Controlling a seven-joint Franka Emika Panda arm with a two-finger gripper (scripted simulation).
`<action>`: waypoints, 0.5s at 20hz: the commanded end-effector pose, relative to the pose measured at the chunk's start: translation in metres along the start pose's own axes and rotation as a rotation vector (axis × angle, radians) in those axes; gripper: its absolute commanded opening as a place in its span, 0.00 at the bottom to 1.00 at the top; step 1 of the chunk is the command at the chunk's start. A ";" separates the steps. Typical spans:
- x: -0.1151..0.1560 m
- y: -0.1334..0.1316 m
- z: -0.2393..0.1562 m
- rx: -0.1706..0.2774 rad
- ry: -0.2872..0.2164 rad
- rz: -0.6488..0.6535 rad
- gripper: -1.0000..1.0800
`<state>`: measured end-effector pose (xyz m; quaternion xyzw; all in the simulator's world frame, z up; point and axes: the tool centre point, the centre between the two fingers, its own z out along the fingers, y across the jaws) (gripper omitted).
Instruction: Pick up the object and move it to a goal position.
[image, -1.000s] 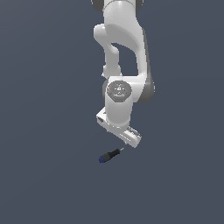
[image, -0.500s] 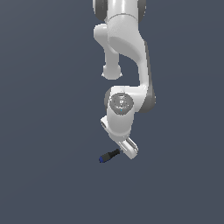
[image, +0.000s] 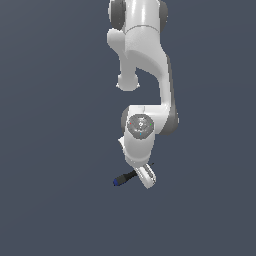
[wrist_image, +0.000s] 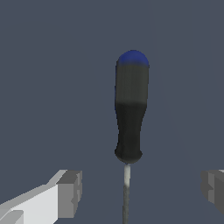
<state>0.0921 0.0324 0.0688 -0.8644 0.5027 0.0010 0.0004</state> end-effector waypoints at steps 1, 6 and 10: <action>0.000 -0.002 0.002 0.000 0.002 0.020 0.96; 0.000 -0.002 0.003 0.000 0.002 0.026 0.96; 0.000 -0.002 0.010 0.000 0.002 0.027 0.96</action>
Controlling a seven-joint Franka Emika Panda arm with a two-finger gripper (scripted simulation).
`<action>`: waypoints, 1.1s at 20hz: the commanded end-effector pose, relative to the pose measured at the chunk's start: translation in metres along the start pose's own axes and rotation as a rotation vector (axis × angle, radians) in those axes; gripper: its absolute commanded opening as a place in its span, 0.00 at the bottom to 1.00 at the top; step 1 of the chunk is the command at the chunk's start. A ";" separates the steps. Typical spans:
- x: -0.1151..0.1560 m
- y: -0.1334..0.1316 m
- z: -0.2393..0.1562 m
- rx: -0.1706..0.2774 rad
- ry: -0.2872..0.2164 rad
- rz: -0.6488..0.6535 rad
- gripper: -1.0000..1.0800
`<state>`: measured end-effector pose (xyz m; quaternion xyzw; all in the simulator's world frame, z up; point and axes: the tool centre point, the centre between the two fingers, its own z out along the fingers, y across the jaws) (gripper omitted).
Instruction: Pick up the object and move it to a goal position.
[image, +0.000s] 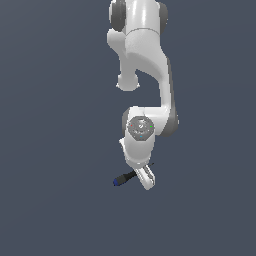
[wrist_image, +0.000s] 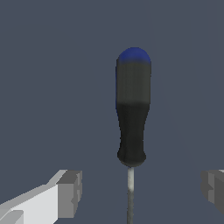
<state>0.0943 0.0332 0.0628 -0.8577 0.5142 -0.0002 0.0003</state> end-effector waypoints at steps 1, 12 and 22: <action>0.000 0.000 0.007 -0.001 0.000 0.001 0.96; 0.000 0.001 0.048 -0.001 0.000 0.004 0.96; 0.000 0.000 0.047 -0.001 0.000 0.004 0.00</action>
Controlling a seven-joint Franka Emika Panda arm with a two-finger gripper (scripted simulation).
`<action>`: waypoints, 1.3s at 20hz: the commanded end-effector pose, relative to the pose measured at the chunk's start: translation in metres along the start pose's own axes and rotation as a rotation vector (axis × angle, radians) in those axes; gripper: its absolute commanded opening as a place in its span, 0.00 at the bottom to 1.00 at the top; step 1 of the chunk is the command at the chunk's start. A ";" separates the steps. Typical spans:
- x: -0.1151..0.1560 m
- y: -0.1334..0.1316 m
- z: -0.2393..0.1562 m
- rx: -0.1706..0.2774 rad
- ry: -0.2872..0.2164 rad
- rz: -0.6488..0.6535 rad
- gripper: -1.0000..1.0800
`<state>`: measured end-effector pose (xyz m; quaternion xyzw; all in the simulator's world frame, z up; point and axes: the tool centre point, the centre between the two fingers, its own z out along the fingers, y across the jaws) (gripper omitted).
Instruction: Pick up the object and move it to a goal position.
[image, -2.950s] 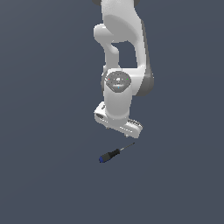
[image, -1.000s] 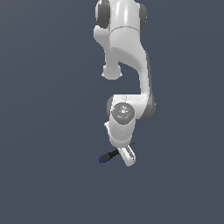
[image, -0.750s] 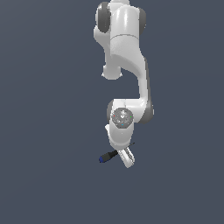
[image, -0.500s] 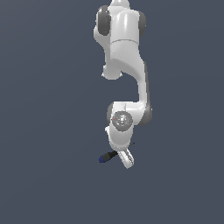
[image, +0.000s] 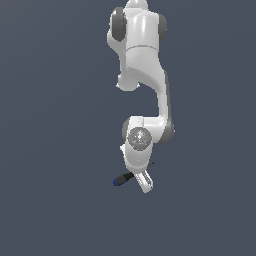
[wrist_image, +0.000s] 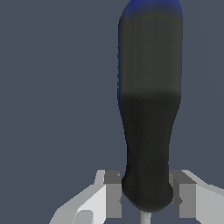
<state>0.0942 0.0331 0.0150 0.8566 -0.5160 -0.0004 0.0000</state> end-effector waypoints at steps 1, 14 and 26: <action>0.000 0.000 0.000 0.000 0.000 0.000 0.00; 0.006 0.015 -0.024 0.000 0.000 0.000 0.00; 0.028 0.068 -0.110 0.001 -0.002 0.001 0.00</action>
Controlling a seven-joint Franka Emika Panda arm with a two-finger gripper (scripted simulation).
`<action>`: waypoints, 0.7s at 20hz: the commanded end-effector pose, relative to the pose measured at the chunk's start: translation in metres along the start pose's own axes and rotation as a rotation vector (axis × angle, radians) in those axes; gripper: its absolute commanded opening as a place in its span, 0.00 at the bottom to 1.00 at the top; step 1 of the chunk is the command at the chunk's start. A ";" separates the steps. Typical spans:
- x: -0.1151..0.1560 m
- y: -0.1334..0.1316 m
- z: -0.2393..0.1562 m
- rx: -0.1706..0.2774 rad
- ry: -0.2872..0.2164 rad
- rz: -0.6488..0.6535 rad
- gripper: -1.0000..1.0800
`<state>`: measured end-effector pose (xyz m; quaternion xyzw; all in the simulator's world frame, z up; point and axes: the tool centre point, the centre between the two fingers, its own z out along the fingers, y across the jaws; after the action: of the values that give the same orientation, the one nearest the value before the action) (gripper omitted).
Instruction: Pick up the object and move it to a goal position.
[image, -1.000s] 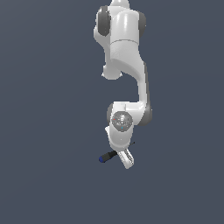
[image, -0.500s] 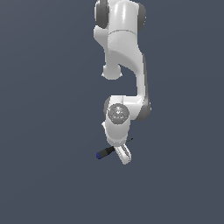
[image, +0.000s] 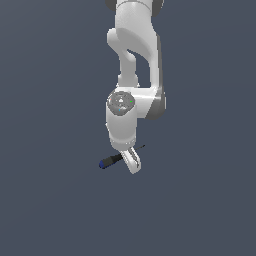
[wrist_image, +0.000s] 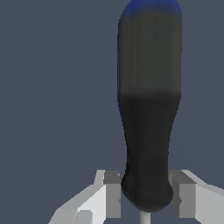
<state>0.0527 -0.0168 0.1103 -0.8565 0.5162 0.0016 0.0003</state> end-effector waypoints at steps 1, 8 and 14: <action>0.006 0.014 -0.024 0.002 0.000 0.000 0.00; 0.025 0.057 -0.094 0.002 -0.001 0.001 0.00; 0.042 0.093 -0.155 0.002 -0.001 0.001 0.00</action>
<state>-0.0033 -0.0893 0.2495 -0.8561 0.5168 0.0014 0.0013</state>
